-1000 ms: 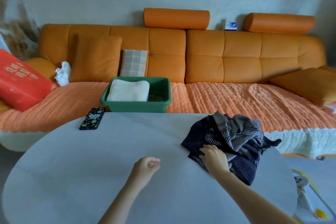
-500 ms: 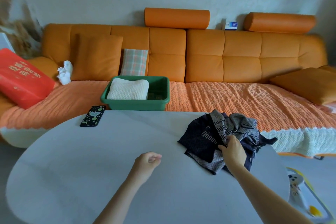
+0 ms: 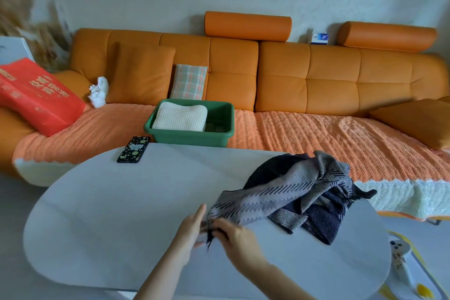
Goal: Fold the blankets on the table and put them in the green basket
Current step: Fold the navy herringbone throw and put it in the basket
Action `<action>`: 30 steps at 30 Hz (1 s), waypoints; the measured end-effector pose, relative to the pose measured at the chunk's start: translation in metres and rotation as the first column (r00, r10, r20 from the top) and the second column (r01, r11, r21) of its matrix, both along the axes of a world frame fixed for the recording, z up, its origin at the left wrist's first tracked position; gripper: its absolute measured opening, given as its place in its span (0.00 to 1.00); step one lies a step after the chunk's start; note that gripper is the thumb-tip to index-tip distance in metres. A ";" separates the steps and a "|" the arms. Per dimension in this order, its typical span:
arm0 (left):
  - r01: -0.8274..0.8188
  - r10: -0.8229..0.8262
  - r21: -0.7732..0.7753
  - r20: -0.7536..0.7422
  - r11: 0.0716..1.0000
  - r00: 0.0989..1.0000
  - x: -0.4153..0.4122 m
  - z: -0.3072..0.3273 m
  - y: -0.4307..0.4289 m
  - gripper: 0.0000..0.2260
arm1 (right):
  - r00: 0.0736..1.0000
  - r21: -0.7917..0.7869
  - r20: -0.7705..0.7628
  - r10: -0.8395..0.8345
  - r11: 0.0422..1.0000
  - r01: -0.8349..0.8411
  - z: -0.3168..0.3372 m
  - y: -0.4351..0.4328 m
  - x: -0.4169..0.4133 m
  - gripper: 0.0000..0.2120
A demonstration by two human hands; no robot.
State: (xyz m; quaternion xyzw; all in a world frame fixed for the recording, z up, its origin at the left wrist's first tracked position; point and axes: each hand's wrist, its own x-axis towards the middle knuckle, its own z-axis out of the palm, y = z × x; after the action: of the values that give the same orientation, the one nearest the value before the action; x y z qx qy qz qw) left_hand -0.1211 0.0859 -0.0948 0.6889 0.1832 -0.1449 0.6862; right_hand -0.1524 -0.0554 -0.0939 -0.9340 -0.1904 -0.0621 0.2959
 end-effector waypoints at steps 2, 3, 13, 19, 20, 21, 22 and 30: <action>0.008 -0.008 0.000 -0.010 1.000 1.000 -0.006 -0.012 0.009 0.11 | 0.993 -0.031 -0.083 0.087 0.996 -0.090 -0.005 0.014 -0.012 0.11; -0.008 0.008 -0.017 0.009 1.000 1.000 -0.009 -0.018 0.013 0.08 | 0.983 -0.028 -0.118 0.138 0.989 -0.143 -0.006 0.018 -0.014 0.10; -0.338 0.203 0.342 0.374 0.877 0.905 -0.019 -0.028 0.071 0.07 | 0.988 -0.001 -0.120 -0.099 0.995 0.100 0.015 0.006 0.048 0.17; -0.398 0.207 0.447 0.417 0.801 0.885 -0.037 -0.035 0.127 0.07 | 0.946 -0.198 -0.307 -0.107 0.979 0.047 0.005 0.045 0.109 0.28; -0.403 0.211 0.456 0.415 0.794 0.885 -0.040 -0.036 0.134 0.08 | 0.943 -0.233 -0.322 -0.090 0.972 0.013 0.002 0.058 0.115 0.28; -0.412 0.218 0.460 0.418 0.786 0.882 -0.042 -0.035 0.140 0.08 | 0.940 -0.262 -0.333 -0.076 0.965 -0.015 -0.001 0.071 0.118 0.28; -0.421 0.223 0.463 0.423 0.780 0.878 -0.044 -0.034 0.145 0.08 | 0.937 -0.272 -0.343 -0.059 0.962 -0.039 -0.004 0.085 0.119 0.27; -0.572 0.361 0.372 0.500 0.731 0.787 -0.049 -0.024 0.187 0.11 | 0.952 0.093 -0.306 -0.005 0.995 0.036 0.007 0.171 0.128 0.04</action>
State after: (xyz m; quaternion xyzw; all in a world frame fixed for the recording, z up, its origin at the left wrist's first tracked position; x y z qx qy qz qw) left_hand -0.1697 0.2732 -0.1183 0.7875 0.2428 0.2311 0.5172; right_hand -0.0241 0.1156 -0.0864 -0.9187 -0.1295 0.0705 0.3663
